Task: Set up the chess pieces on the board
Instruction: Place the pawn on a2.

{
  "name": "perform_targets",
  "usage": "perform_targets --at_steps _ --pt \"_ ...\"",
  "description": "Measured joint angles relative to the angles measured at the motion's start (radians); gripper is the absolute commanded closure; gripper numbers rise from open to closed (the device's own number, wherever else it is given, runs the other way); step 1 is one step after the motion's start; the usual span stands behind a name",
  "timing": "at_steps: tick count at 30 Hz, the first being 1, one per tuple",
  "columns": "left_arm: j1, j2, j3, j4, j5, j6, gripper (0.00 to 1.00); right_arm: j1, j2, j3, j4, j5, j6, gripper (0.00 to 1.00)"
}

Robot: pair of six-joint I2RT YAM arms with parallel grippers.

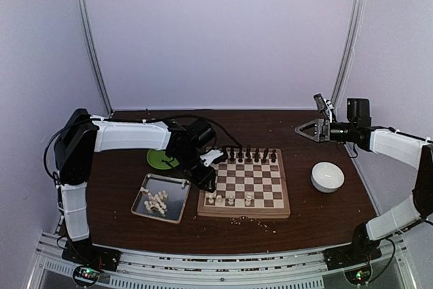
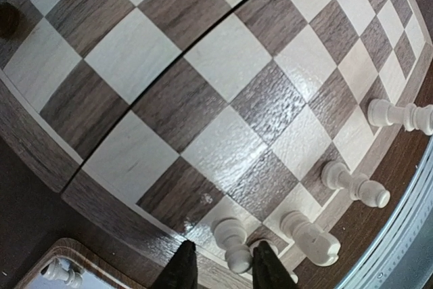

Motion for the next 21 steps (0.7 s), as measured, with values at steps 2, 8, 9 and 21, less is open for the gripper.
perform_targets --at_steps 2,8,9,21 --pt "0.0 -0.001 0.002 -0.007 0.0 0.001 0.65 0.0 0.001 0.0 0.0 -0.001 0.0 0.3" --pt "0.0 -0.025 0.015 -0.016 -0.003 0.003 0.62 0.0 0.013 0.0 0.0 -0.002 0.0 0.3" --pt "0.0 -0.033 0.019 -0.016 -0.005 0.003 0.61 0.0 0.014 0.0 0.0 -0.002 0.0 0.3" --pt "0.034 -0.351 -0.158 -0.055 -0.287 -0.05 0.64 0.0 0.015 0.0 -0.005 -0.002 -0.012 0.3"
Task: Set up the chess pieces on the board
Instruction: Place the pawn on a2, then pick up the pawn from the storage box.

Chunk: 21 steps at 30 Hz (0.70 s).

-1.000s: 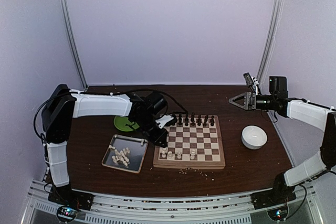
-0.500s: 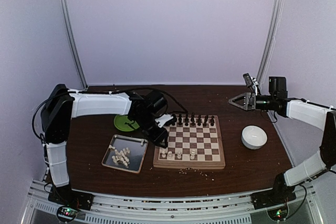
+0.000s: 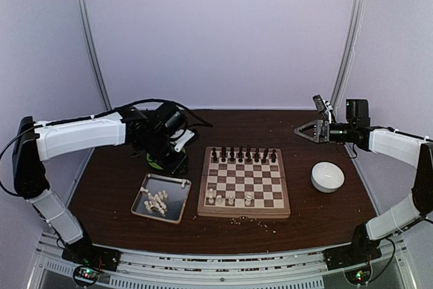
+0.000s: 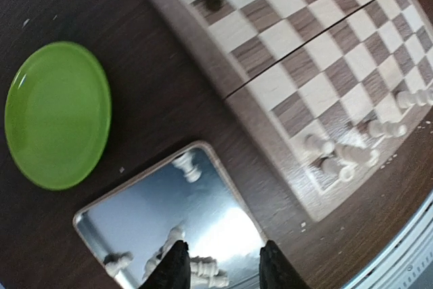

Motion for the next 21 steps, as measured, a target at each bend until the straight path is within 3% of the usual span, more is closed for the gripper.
perform_targets --at_steps 8,21 --pt "0.09 -0.082 -0.246 -0.03 -0.049 -0.01 0.6 0.0 0.003 0.004 -0.016 -0.001 -0.015 0.3" --pt "0.096 0.052 -0.25 0.008 -0.013 0.043 0.66 0.0 0.006 0.005 -0.031 -0.003 -0.026 0.3"
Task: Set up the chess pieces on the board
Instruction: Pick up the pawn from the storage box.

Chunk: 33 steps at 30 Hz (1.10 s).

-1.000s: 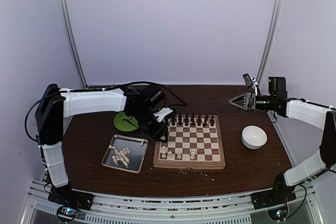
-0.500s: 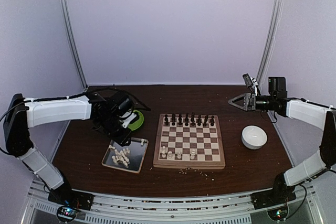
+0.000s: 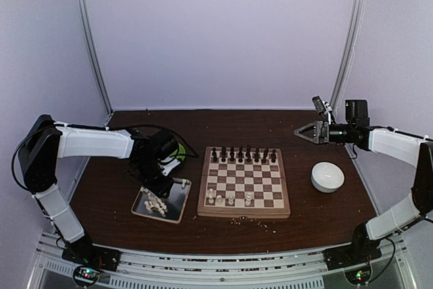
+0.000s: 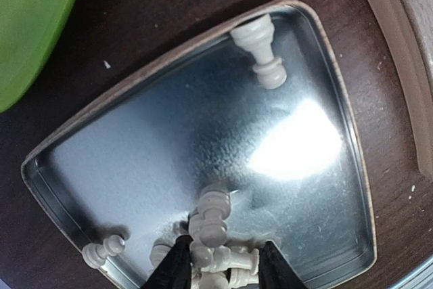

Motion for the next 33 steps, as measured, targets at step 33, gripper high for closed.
perform_targets --at_steps 33 --pt "0.0 0.087 0.111 0.013 -0.02 0.044 0.98 0.0 0.014 0.005 -0.014 -0.002 -0.002 0.31"
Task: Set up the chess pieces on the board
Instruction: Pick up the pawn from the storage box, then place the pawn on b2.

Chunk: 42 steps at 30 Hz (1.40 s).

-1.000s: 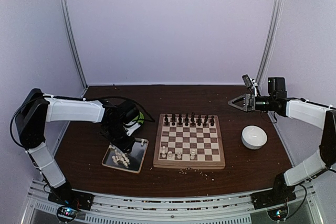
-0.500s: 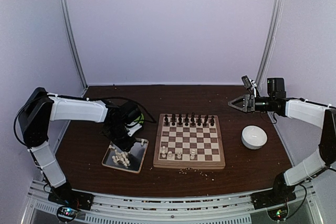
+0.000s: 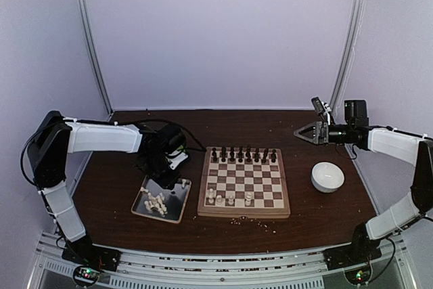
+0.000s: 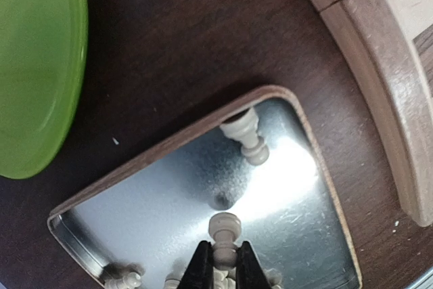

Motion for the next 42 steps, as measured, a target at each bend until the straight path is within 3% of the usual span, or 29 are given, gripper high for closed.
perform_targets --at_steps 12,25,42 --pt "-0.02 -0.114 0.176 0.017 0.201 -0.014 0.97 -0.006 0.0 0.0 0.0 -0.003 -0.001 0.31" --pt "-0.169 0.216 0.501 -0.059 0.235 0.101 0.97 -0.011 0.0 0.001 -0.002 -0.005 -0.001 0.3" --pt "-0.217 0.318 0.554 -0.139 0.211 0.146 0.97 -0.018 0.0 0.009 -0.008 -0.021 -0.001 0.31"
